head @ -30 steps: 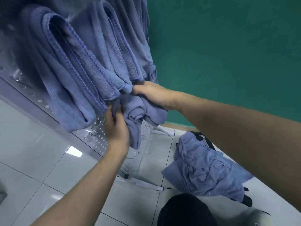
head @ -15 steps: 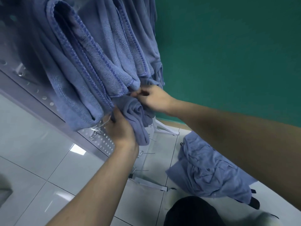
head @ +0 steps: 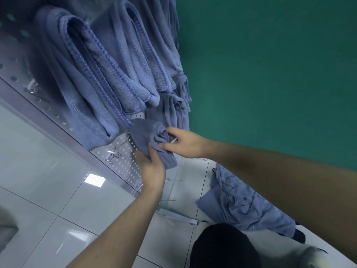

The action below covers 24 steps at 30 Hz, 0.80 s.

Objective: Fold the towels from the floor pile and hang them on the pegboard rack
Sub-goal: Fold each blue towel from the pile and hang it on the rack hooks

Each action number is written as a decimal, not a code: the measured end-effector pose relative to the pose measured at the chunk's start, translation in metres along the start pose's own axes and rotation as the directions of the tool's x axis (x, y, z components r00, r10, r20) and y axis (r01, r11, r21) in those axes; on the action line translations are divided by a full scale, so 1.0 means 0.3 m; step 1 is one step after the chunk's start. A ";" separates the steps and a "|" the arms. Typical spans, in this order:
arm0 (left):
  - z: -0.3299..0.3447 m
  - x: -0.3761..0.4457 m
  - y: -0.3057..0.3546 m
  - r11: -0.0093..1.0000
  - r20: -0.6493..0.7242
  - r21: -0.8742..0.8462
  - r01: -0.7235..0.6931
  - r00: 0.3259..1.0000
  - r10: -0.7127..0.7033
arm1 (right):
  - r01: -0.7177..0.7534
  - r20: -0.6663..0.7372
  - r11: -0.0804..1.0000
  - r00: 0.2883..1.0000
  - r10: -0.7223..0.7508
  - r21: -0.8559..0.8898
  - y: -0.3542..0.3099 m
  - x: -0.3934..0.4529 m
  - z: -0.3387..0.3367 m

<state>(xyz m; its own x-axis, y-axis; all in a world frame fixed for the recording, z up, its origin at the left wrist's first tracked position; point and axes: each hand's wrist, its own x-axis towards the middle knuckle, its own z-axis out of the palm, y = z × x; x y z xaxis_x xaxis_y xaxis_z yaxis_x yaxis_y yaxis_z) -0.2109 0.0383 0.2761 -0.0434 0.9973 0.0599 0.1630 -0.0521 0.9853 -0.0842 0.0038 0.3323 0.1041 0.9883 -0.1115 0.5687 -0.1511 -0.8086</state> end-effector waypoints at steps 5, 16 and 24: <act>-0.046 -0.069 -0.029 0.953 0.236 0.254 0.167 0.944 -0.229 | -0.114 0.059 0.993 0.992 0.114 0.004 0.097 -0.101 -0.043; 0.146 -0.198 0.044 0.795 0.628 0.592 0.128 0.544 -0.556 | -0.349 -0.023 0.937 0.937 0.349 -0.008 0.441 -0.432 -0.177; 0.510 -0.303 -0.041 0.774 0.764 0.606 -0.184 0.404 -0.502 | -0.530 -0.154 0.819 0.810 0.566 0.218 0.752 -0.637 -0.275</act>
<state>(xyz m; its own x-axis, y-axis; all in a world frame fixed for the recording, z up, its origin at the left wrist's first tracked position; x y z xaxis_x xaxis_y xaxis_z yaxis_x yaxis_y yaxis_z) -0.0581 -0.0437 0.2342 0.6539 0.4697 -0.5931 0.7314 -0.1916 0.6545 0.0915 -0.2209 0.2190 0.5319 0.7120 -0.4584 0.2325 -0.6433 -0.7294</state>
